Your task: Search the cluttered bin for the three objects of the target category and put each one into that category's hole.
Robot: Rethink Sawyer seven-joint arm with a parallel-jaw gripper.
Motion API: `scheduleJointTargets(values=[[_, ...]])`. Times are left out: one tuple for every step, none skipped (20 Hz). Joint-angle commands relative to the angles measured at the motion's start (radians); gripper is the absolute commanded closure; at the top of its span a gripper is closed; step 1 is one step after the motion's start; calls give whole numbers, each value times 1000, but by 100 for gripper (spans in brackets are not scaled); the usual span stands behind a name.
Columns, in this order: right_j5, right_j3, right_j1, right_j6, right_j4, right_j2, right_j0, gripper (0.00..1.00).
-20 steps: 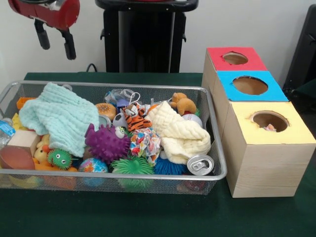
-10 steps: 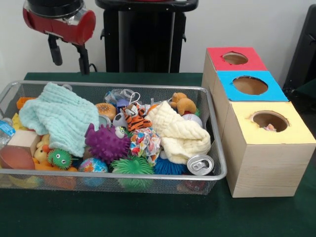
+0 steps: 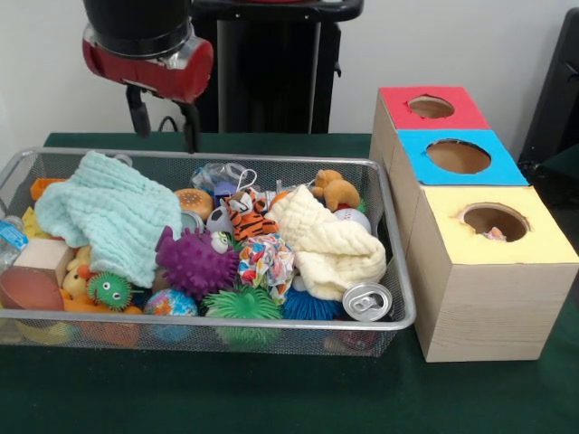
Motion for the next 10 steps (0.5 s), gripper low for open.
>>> scheduleJointTargets(values=[[-20, 52, 52, 138, 32, 44, 34, 0], [-22, 53, 56, 143, 37, 43, 36, 0], [-25, 54, 57, 146, 40, 41, 39, 0], [-29, 55, 59, 149, 43, 38, 41, 0], [-27, 56, 59, 152, 46, 36, 44, 0], [-34, 59, 59, 151, 46, 34, 46, 0], [-37, 60, 61, 150, 49, 34, 45, 0], [-44, 63, 63, 148, 51, 34, 45, 0], [-49, 66, 64, 148, 54, 35, 45, 0], [-55, 69, 65, 147, 56, 35, 44, 0]])
